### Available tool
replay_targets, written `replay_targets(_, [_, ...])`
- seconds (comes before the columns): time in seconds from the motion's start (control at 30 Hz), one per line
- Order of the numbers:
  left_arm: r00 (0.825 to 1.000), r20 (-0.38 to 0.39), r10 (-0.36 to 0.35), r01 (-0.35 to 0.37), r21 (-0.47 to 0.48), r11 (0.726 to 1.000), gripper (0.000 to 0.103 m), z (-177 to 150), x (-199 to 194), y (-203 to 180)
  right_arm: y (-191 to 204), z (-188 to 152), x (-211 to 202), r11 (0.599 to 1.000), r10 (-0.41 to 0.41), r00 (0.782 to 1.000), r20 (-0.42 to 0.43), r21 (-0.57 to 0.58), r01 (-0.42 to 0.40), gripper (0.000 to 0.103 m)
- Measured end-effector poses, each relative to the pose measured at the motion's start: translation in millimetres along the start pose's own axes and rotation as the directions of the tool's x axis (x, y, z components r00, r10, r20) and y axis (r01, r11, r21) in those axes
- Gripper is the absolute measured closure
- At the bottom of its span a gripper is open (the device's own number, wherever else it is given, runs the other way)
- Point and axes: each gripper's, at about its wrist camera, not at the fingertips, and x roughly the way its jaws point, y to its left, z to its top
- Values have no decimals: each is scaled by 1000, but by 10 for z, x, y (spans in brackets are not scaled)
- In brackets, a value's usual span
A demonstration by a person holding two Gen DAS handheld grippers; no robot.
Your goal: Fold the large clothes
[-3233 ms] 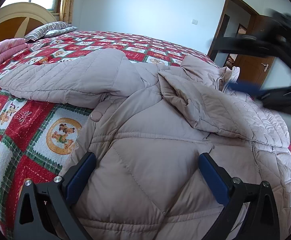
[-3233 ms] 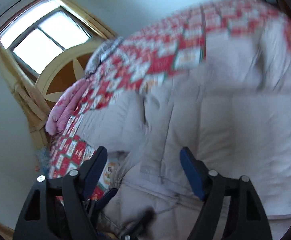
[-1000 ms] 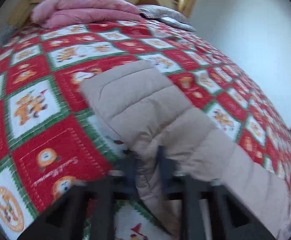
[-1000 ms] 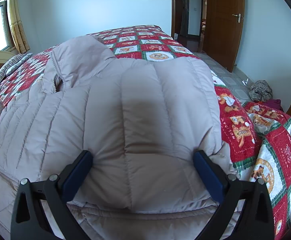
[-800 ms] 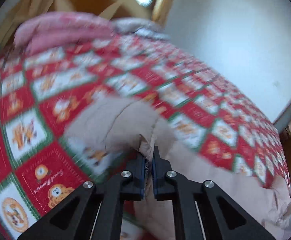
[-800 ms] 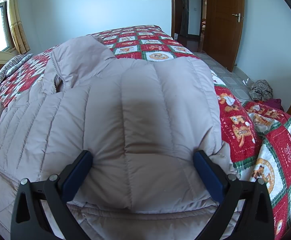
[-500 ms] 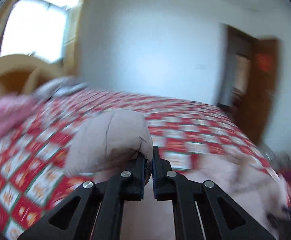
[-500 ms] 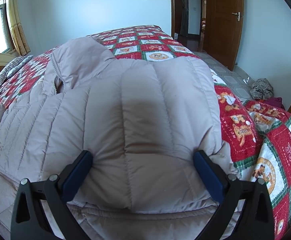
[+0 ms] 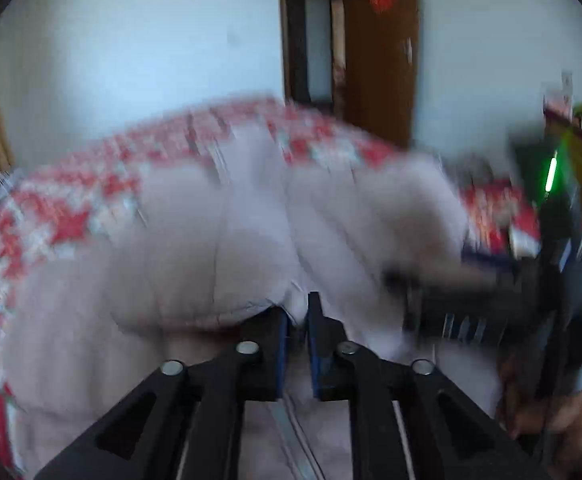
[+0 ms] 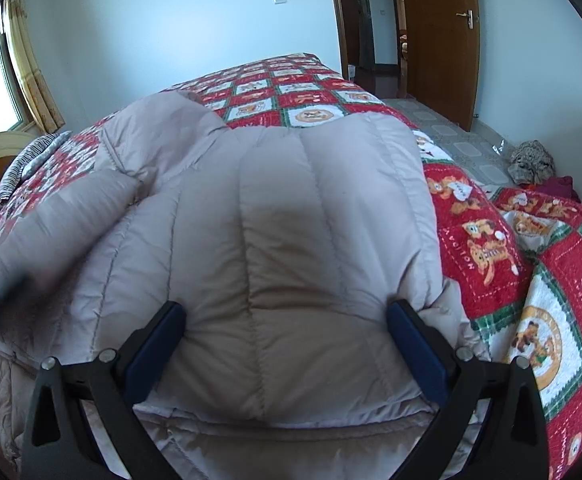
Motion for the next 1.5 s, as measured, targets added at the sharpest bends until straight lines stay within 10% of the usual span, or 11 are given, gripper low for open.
replay_targets(0.1, [999,-41,4,-2,31,1000,69,-125,14,-61,-11,4,3,1000,8,1000,2,11,-8,0])
replay_targets(0.23, [998,2,59,-59,95,994,17,-258,-315,-122,-15,9,10,1000,10,1000,3,14,-10,0])
replay_targets(0.37, [989,89,116,-129,148,981,17,-483,-717,-36,-12,11,10,1000,9,1000,4,12,-9,0])
replay_targets(0.53, [976,141,166,-152,-110,982,17,-516,-1056,703,33,6,-104,1000,-15,999,41,-3,15,0])
replay_targets(0.7, [922,13,387,-346,-424,837,17,-399,-904,1794,489,28,-568,988,61,989,138,-149,-40,0])
replay_targets(0.83, [890,-156,428,-446,-498,744,17,-543,-507,2237,1117,116,-779,942,223,968,119,-282,-182,0])
replay_targets(1.07, [922,-183,342,-383,-567,729,16,-913,-258,2284,1919,46,-203,881,195,981,2,-440,-175,1])
replay_targets(1.17, [928,-173,331,-368,-576,730,14,-919,-230,2297,1905,7,54,891,116,993,-38,-437,-121,33])
replay_targets(1.3, [929,-167,330,-363,-576,732,12,-892,-261,2279,1495,38,-76,959,86,996,1,-270,-83,76])
replay_targets(1.5, [955,-104,279,-282,-618,734,7,-927,-321,2329,505,-77,8,987,131,988,-79,103,-123,76])
